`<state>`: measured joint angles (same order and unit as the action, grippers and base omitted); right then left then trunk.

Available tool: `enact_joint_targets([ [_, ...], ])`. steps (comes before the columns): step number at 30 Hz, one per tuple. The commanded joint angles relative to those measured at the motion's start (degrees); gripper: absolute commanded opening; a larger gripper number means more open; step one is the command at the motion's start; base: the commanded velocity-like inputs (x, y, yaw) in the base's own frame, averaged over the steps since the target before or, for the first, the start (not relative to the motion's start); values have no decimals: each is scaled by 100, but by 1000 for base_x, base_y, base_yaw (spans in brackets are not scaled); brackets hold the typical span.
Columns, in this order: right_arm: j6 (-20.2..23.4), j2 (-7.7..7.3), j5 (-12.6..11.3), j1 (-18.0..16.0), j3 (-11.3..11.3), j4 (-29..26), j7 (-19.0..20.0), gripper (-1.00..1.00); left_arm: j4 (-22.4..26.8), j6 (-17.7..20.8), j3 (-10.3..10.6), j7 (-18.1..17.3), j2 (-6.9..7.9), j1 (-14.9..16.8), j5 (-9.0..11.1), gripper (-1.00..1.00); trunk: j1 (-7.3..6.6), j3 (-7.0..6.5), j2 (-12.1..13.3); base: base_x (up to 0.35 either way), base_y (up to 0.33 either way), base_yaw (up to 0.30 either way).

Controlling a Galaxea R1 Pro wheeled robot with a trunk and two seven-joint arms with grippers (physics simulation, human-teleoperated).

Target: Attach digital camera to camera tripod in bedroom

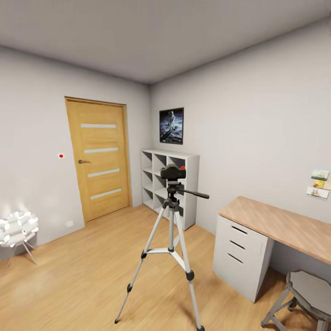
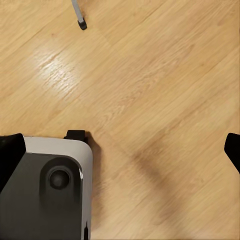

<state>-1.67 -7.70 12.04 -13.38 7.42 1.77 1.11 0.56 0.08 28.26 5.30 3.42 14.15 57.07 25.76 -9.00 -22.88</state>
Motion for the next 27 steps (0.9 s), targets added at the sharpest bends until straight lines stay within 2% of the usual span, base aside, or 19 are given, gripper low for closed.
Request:
enact_joint_targets([
  [1,-18,-3,53,-6,49,17,12,100,6,1,48,23,0,0,41,100,2,-7,-3,0,0,0],
  [9,-18,-1,53,-6,49,17,12,100,6,1,48,23,0,0,41,100,2,-50,-3,0,0,0],
  [27,-13,5,53,-6,49,17,33,100,6,1,48,23,0,0,41,100,2,-56,-3,0,0,0],
])
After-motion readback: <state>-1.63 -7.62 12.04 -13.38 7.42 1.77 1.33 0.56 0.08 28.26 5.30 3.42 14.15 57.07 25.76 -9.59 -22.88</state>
